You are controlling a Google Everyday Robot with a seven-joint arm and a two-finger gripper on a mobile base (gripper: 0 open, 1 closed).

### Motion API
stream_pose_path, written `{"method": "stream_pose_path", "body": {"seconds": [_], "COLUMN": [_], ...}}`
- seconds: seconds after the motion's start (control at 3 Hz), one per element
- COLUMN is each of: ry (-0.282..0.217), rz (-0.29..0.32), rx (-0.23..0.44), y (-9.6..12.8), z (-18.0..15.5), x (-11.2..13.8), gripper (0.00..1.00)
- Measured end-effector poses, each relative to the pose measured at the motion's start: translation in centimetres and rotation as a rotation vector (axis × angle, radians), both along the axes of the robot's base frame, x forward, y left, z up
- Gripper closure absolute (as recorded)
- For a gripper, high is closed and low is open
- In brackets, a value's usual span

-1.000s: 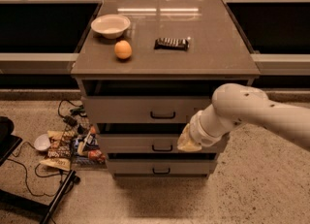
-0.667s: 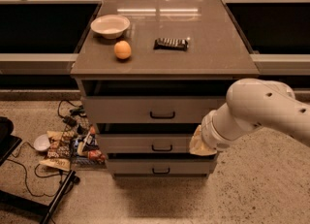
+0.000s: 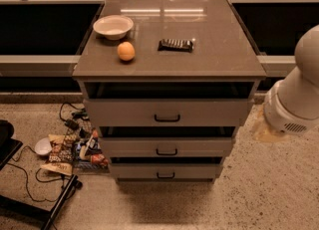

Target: Close top drawer

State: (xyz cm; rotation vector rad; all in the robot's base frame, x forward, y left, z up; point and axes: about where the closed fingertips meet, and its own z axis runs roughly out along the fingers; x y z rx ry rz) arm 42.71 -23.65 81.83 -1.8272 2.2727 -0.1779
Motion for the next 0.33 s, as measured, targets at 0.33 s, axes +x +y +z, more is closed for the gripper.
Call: {"method": "stream_pose_path", "body": {"seconds": [0.33], "ry": [0.017], "rz": [-0.013], "rx": [-0.009], "y": [-0.39], "z": [0.17], "x": [-0.51], "gripper": [0.82]}}
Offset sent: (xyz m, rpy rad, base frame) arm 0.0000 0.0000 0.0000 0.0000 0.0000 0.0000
